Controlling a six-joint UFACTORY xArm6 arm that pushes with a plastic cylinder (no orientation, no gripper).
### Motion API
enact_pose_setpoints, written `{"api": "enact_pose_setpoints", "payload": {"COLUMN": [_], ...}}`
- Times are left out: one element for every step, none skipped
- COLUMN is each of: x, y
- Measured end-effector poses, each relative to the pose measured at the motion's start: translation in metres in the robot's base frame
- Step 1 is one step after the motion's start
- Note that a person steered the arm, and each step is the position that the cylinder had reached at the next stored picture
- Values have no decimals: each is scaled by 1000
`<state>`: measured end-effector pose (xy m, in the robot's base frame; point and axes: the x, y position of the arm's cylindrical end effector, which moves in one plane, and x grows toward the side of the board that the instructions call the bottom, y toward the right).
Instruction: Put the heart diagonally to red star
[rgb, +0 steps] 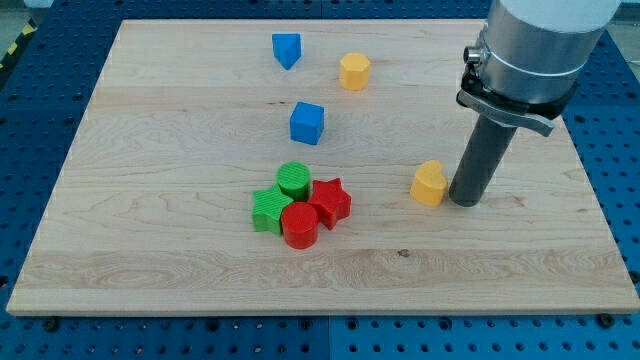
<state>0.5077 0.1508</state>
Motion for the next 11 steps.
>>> {"api": "enact_pose_setpoints", "payload": {"x": [-1, -18, -28, -22, 8, 14, 11, 3, -11, -20, -31], "y": [-15, -30, -31, 0, 7, -12, -45, -49, -49, -55, -59]}}
